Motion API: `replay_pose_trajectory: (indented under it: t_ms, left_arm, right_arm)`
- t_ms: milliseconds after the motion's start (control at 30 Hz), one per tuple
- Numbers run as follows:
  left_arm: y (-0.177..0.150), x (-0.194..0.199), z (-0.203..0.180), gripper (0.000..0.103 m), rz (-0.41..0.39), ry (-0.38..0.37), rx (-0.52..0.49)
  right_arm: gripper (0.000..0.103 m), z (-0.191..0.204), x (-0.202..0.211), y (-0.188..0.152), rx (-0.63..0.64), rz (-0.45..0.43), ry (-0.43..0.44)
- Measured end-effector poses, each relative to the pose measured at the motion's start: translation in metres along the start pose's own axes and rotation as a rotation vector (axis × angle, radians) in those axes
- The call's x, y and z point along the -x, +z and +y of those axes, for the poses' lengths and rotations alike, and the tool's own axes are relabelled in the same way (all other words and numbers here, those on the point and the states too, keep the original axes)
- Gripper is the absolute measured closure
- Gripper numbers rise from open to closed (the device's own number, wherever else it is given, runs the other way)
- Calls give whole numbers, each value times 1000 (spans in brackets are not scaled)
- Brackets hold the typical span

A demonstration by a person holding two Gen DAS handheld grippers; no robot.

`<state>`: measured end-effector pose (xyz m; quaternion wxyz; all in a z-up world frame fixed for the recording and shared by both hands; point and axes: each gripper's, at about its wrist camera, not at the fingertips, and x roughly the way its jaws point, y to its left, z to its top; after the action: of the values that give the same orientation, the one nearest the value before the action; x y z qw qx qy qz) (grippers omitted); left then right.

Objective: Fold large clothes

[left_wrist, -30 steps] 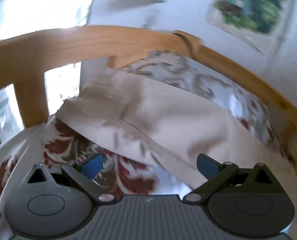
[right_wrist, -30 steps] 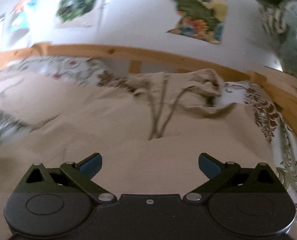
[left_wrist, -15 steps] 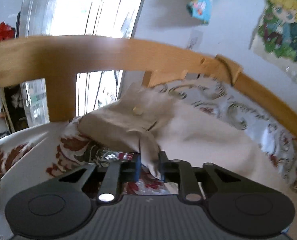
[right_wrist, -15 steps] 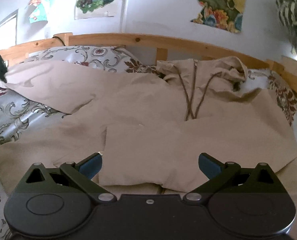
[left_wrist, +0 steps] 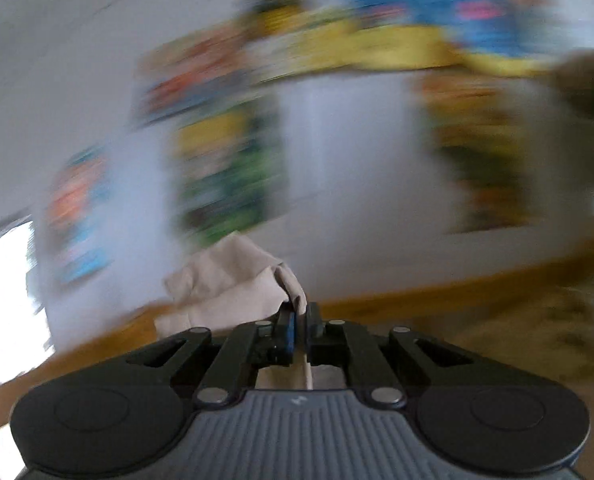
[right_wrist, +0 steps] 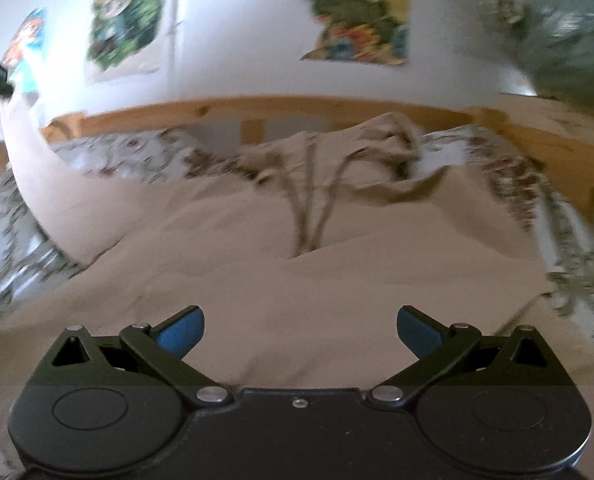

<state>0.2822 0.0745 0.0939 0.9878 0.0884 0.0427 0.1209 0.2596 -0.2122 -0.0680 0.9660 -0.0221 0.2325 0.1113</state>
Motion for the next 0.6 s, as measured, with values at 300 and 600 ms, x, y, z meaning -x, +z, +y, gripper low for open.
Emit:
replay_pose_trajectory:
  t_ms: [300,600]
  left_arm:
    - [-56,-4,-148,71,390,-689,-58]
    - [-104,35,-119,25,501,-771,-111]
  right_arm:
    - [1,-89,0,6,-157,-49,-286]
    - [1,-123,3,-2,-275,-57,-292]
